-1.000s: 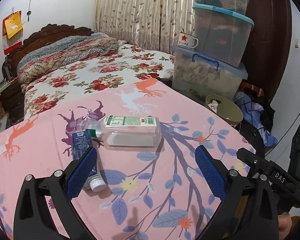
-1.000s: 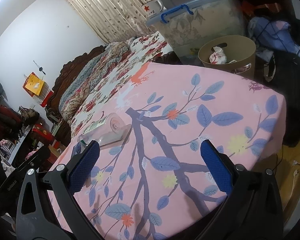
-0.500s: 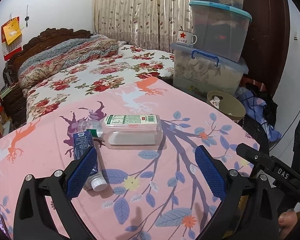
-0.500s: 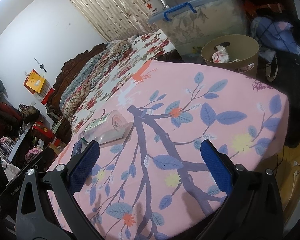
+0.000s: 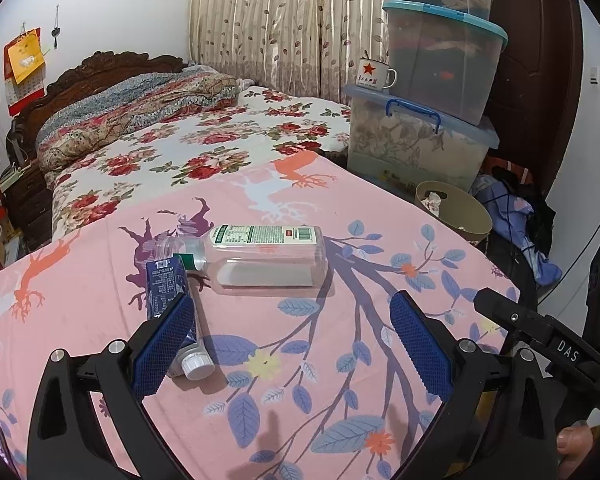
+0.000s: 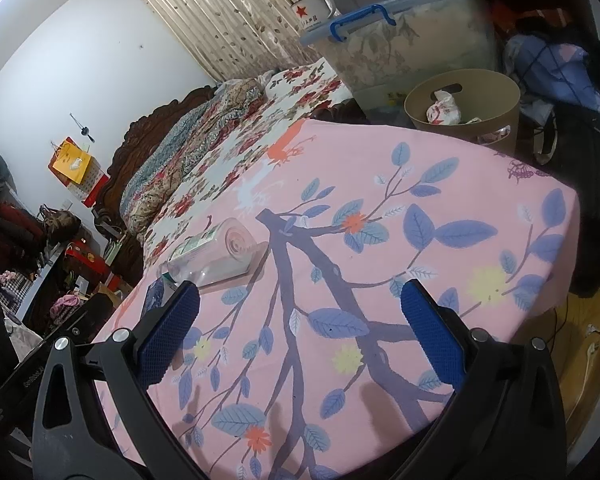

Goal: Collect trash
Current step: 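Move both grippers back over the bed toward the carton and bottle, then grasp the blue milk carton with left gripper while right grasps the water bottle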

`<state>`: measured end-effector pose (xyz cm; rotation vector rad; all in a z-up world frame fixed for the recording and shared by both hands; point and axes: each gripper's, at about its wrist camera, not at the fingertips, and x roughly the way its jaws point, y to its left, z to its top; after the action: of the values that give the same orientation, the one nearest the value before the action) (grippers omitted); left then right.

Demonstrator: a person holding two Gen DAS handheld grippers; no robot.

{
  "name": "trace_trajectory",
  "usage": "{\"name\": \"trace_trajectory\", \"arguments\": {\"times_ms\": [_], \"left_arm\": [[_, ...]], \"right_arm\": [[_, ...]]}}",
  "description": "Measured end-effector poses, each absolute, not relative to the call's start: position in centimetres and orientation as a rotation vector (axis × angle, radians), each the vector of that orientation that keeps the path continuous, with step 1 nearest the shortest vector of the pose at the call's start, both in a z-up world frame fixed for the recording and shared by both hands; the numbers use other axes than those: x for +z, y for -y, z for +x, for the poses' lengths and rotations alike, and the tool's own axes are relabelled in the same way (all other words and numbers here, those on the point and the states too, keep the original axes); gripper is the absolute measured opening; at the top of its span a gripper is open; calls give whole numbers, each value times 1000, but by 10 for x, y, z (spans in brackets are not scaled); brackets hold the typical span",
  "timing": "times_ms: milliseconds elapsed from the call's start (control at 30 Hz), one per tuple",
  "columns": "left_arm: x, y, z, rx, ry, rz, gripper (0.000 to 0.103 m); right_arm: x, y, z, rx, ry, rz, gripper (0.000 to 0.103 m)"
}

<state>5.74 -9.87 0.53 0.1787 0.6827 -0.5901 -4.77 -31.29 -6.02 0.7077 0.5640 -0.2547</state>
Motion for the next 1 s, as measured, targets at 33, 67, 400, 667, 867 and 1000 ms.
{"name": "trace_trajectory", "arguments": {"times_ms": [33, 67, 400, 667, 867, 1000], "left_arm": [[5, 98, 58, -590, -684, 178, 94], [5, 98, 58, -588, -683, 178, 94], [16, 56, 73, -544, -677, 123, 94], [8, -44, 118, -361, -754, -64, 94], [-21, -25, 143, -392, -869, -50, 94], [-39, 14, 157, -406, -907, 36, 94]], "right_arm": [[-60, 313, -47, -254, -564, 706, 100], [-60, 313, -48, -254, -564, 705, 100], [-60, 301, -36, -208, -587, 647, 100], [-72, 281, -13, -114, -652, 588, 100], [-74, 266, 12, -41, -708, 469, 100], [-64, 260, 49, 7, -738, 291, 100]]}}
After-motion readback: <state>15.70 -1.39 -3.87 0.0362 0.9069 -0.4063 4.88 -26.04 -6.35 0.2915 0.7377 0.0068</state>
